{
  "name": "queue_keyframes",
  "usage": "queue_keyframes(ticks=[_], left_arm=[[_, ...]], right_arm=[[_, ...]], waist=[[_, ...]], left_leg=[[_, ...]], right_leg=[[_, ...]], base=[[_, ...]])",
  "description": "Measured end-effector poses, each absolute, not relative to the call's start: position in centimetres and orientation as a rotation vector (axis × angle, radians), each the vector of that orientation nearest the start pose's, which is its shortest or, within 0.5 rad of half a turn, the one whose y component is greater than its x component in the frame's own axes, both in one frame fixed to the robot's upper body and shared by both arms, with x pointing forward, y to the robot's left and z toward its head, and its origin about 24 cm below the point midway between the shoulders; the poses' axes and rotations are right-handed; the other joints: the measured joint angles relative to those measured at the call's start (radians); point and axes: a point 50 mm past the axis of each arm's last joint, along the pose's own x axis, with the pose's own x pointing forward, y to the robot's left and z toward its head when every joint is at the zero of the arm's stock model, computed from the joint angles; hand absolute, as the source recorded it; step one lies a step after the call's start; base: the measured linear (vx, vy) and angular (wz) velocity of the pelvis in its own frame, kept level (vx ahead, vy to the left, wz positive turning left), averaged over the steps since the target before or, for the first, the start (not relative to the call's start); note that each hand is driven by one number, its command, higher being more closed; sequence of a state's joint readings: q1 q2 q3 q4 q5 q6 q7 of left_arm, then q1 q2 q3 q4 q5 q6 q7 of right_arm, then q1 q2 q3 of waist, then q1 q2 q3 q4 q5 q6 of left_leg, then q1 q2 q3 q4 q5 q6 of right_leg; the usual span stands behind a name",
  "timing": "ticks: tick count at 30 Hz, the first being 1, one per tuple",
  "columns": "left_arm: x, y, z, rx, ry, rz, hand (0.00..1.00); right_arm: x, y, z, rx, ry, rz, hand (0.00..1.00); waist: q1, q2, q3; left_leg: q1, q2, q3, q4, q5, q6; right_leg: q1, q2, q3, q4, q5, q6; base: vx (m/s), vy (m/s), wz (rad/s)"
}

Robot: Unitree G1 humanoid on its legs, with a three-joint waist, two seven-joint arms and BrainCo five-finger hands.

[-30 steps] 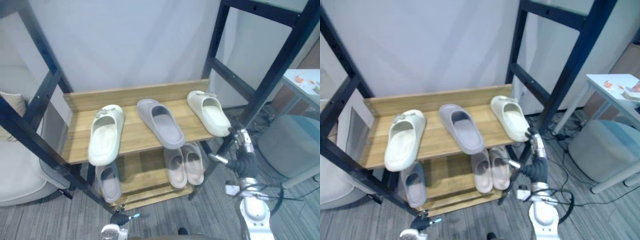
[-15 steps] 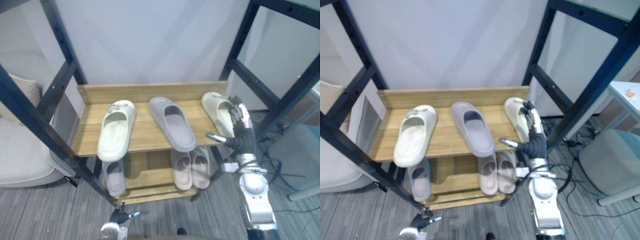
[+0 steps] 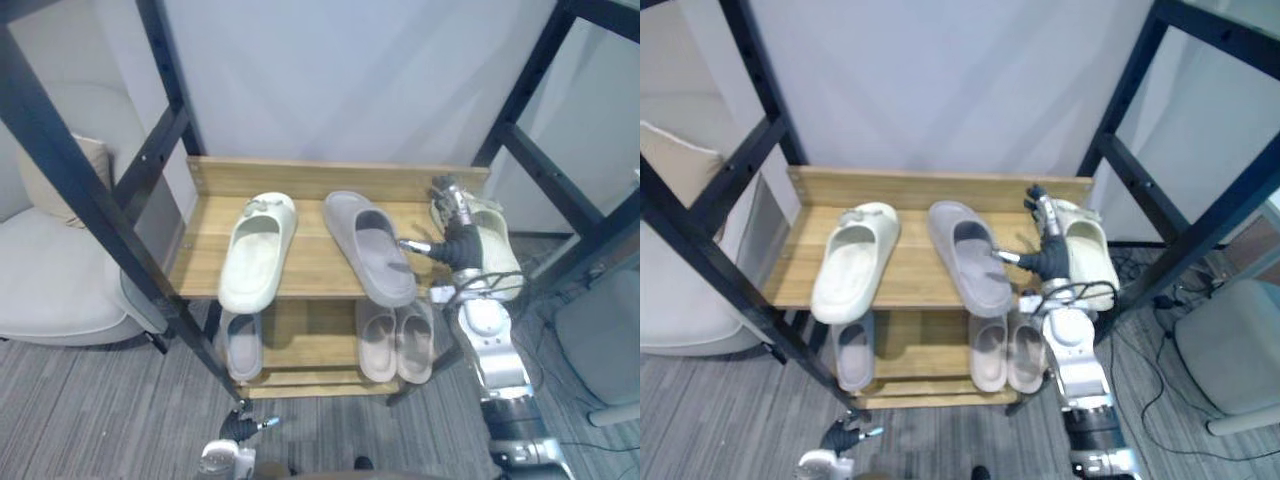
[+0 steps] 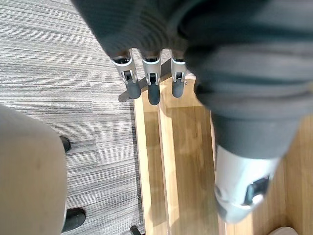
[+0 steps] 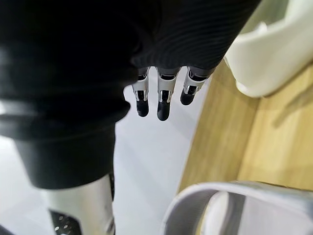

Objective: Organize the slippers on the shoe rack

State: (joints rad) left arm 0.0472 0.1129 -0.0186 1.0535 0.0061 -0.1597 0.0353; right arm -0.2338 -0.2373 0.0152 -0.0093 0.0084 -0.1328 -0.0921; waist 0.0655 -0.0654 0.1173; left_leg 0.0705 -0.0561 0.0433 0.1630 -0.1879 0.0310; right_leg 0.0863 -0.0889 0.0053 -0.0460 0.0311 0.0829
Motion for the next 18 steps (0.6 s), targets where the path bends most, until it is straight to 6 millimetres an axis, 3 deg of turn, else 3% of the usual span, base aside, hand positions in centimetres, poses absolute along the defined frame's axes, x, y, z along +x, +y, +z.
queue_keyframes(ticks=[12, 18], left_arm=[[12.3, 19.2, -15.0, 0.13, 0.931, 0.07, 0.0], [12.5, 19.2, -15.0, 0.129, 0.927, 0.069, 0.0]], right_arm=[[30.8, -17.4, 11.4, -0.262, -0.301, -0.045, 0.0], [32.0, -16.5, 12.1, -0.269, -0.308, -0.021, 0.0]], waist=[[0.01, -0.001, 0.01], [0.017, 0.001, 0.012]], left_leg=[[-0.002, -0.001, -0.001, -0.002, 0.0, 0.0], [-0.022, -0.001, -0.001, -0.001, 0.003, 0.004]], right_leg=[[-0.004, -0.001, -0.003, 0.003, 0.0, 0.0], [-0.019, -0.001, -0.003, 0.004, 0.0, -0.001]], base=[[0.0, 0.0, 0.0], [0.0, 0.0, 0.0]])
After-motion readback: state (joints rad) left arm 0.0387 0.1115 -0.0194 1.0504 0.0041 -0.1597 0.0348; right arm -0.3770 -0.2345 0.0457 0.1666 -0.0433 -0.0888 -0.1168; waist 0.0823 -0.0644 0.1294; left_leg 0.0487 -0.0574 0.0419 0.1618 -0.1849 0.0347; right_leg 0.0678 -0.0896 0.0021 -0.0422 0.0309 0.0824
